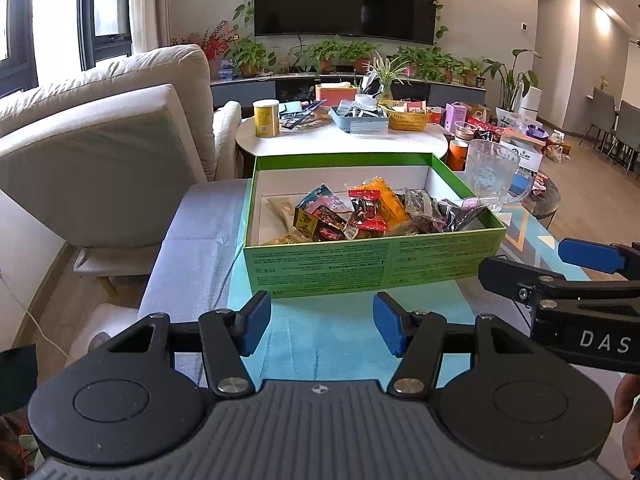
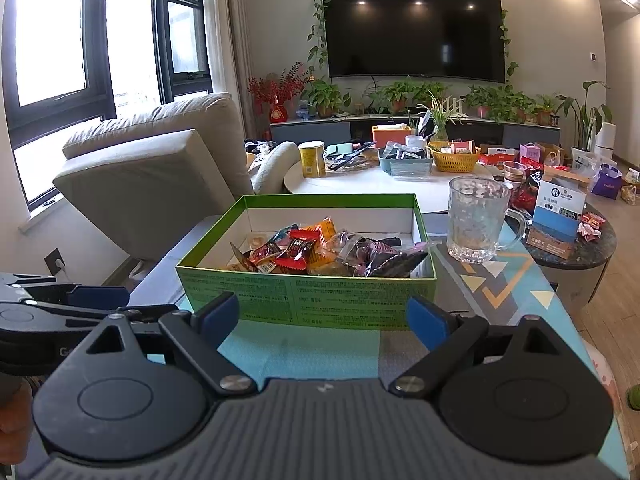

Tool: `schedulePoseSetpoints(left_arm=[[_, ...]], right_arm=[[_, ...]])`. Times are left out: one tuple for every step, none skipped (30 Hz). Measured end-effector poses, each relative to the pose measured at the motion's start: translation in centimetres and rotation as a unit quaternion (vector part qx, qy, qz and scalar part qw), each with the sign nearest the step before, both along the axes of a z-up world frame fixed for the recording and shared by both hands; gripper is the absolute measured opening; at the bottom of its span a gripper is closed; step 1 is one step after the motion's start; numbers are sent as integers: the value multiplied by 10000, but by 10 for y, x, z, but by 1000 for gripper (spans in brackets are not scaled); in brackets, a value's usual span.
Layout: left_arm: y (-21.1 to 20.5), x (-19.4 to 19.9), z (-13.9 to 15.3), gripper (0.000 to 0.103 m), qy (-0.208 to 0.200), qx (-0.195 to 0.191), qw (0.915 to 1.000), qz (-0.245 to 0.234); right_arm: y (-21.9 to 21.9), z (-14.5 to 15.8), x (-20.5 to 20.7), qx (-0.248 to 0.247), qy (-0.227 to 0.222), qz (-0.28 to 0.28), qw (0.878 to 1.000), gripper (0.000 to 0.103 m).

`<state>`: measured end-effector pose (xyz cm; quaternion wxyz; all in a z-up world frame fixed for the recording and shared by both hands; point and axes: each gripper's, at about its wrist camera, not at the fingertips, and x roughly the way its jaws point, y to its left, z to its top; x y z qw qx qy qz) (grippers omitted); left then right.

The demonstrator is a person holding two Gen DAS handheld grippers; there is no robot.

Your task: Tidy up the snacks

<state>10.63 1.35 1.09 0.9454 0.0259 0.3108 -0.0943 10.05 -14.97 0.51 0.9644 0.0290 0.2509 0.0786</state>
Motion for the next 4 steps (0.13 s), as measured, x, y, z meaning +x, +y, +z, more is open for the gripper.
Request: schedulePoseSetpoints(left_arm=[[0, 0, 0, 54, 11, 4, 10000, 4], [0, 0, -1, 54, 22, 8, 10000, 6], [0, 0, -1, 54, 29, 9, 10000, 9], [1, 1, -1, 54, 33, 7, 10000, 13]], right_arm=[[0, 0, 0, 0, 5, -1, 10000, 69], [1, 0, 0, -2, 8, 1, 10000, 69], [1, 0, 0, -6, 10, 5, 10000, 69], [2, -1, 0, -13, 12, 7, 10000, 69]])
